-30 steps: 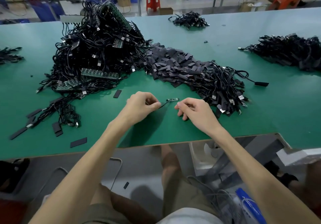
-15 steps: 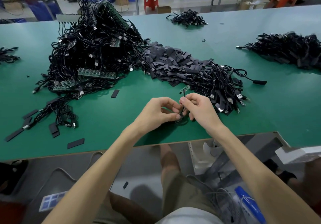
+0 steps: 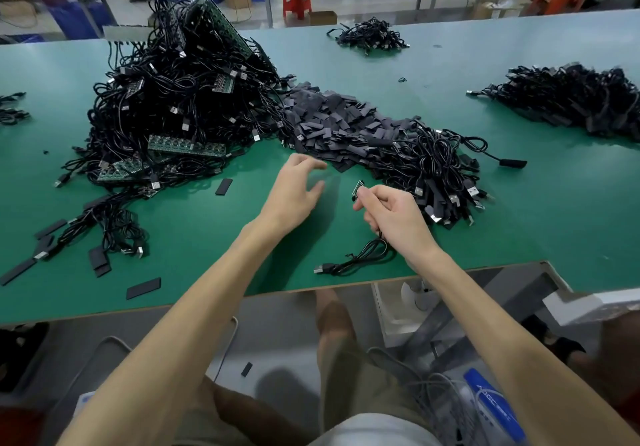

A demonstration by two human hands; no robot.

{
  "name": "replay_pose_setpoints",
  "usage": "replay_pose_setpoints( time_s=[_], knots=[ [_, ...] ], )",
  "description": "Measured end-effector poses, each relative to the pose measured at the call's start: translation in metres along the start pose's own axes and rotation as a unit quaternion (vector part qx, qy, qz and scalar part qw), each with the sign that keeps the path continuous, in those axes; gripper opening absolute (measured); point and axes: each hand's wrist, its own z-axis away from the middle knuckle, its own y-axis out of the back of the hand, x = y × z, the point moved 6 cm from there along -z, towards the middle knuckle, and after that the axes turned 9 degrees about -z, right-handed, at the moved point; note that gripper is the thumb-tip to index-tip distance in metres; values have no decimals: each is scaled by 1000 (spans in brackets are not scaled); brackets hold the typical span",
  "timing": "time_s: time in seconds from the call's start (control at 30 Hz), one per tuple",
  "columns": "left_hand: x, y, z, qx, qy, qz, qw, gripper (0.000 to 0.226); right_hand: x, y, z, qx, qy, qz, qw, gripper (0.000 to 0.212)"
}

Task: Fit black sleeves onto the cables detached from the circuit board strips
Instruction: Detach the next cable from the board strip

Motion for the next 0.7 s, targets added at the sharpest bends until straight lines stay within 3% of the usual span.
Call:
replay_pose_setpoints(
  time_s=[0.1, 0.2, 0.33, 0.53, 0.7],
  knots=[
    [2, -24, -23, -45, -55, -127, 989, 63, 0, -2, 0, -6, -3, 3, 1000, 35],
    [4, -41, -44, -63, -66, -204, 975, 69, 0, -2, 0, -10, -1, 5, 1000, 36],
    [4, -54, -54, -96, -45, -224, 969, 57, 3, -2, -1, -7, -3, 8, 1000, 36],
    [14, -36, -36, 34, -80, -220, 972, 33, 2, -2, -1, -7, -6, 9, 1000, 35],
    [15, -29, -23, 41, -74, -222, 971, 29, -2, -4, 2, -18, 3, 14, 1000, 37]
  ],
)
